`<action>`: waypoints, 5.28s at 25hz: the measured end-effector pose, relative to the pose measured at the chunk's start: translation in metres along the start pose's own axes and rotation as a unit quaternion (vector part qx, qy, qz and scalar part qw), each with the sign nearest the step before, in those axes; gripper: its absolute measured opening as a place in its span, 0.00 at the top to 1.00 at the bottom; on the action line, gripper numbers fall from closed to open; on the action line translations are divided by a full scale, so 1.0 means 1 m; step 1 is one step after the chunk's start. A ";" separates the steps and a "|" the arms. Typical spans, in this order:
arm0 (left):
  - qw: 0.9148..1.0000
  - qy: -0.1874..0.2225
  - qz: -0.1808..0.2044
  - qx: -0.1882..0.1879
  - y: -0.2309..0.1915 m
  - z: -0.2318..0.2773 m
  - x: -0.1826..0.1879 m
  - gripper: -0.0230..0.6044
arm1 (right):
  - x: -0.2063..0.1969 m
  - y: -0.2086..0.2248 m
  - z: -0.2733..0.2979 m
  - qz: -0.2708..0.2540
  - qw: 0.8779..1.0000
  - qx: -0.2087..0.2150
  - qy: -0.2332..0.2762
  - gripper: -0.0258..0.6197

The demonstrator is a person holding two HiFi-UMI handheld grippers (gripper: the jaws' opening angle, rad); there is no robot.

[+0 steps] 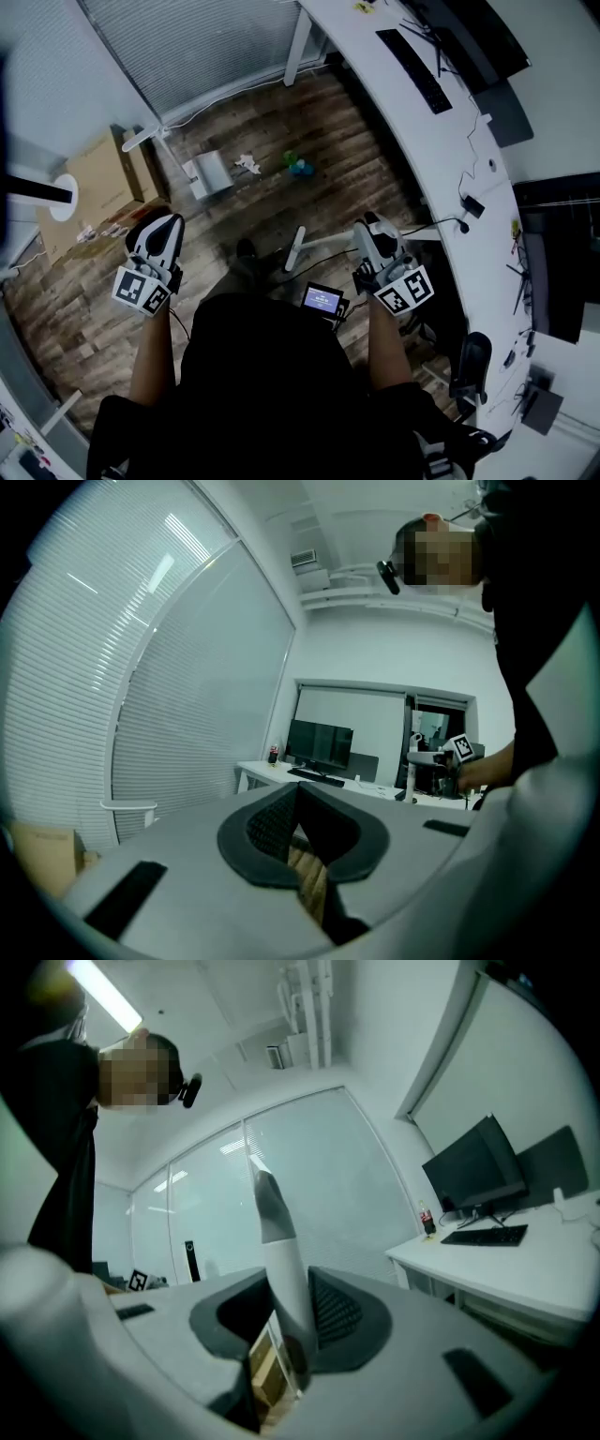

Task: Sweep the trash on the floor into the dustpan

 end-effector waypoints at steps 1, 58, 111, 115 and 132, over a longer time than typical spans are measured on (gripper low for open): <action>1.000 -0.002 0.001 -0.003 -0.009 0.007 0.002 0.97 | 0.005 0.006 0.008 0.008 1.000 0.003 0.003 0.81; 0.793 -0.591 0.123 -0.083 -0.334 0.098 -0.081 0.77 | 0.078 0.324 0.306 -0.067 0.970 0.157 -0.173 0.80; 0.845 -0.490 0.156 -0.149 -0.344 0.127 -0.079 0.77 | -0.151 -0.096 0.586 -0.008 0.943 0.324 -0.078 0.80; 0.848 -0.485 0.154 -0.150 -0.344 0.128 -0.079 0.77 | -0.144 -0.117 0.591 0.013 0.933 0.354 -0.061 0.80; 0.853 -0.473 0.162 -0.149 -0.354 0.127 -0.056 0.74 | -0.055 -0.072 0.547 -0.025 0.958 0.281 -0.060 0.80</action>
Point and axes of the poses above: the fingertips, and each gripper's own axes: z forward along the fingers, y to its right, x out of its top, the point moved 6 cm from there along -z, backward along the fingers, and after that the axes turned 8 degrees about -x, right-handed, at the moved point
